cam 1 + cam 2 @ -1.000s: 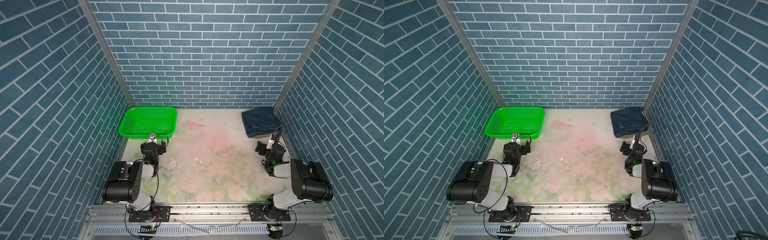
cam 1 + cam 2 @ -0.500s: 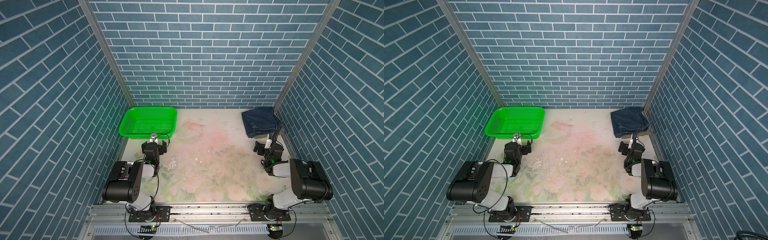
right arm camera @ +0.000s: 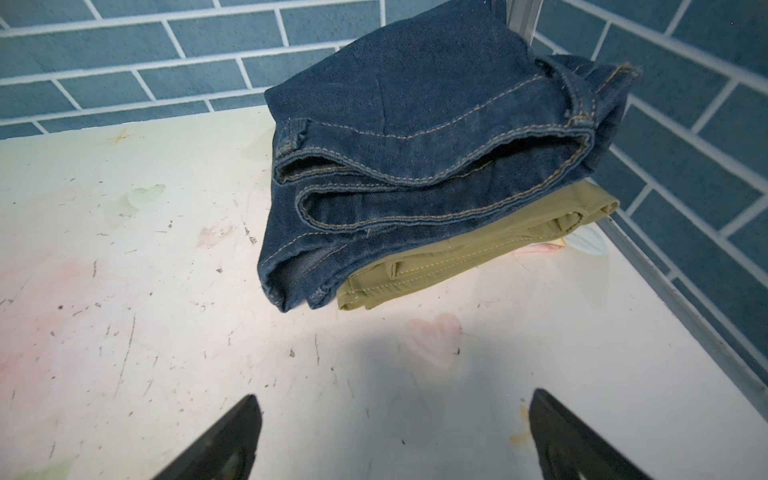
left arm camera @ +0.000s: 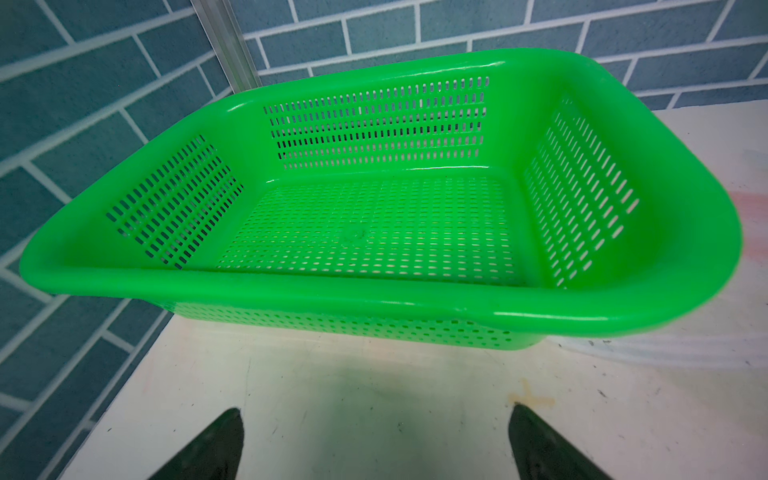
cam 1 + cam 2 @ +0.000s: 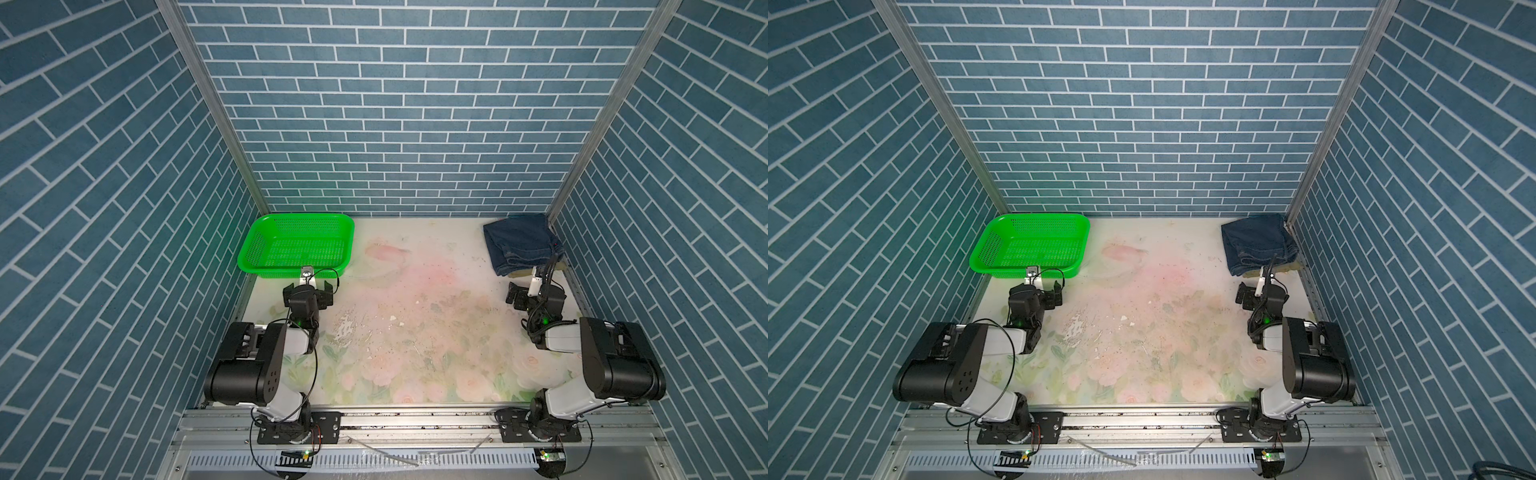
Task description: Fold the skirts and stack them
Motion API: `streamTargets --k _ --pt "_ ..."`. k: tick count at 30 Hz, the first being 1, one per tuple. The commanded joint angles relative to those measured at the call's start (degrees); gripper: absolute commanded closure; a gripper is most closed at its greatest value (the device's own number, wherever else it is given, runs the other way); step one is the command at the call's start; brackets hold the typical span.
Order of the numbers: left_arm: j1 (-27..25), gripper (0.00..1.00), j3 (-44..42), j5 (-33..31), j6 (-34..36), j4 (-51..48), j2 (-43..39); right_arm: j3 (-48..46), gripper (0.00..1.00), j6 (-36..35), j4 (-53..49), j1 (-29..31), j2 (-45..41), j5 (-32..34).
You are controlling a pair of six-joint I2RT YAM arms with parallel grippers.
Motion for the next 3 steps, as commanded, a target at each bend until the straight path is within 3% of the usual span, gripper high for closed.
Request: streamTargets --k 1,3 --pt "-0.33 0.0 0.9 -0.33 0.71 0.59 -0.03 1.78 0.01 -2.28 0.51 -0.14 0.21 -0.46" --pt "-0.33 0.0 0.85 -0.3 0.69 0.59 -0.05 1.4 0.01 -2.28 0.92 -0.14 0.11 -0.59"
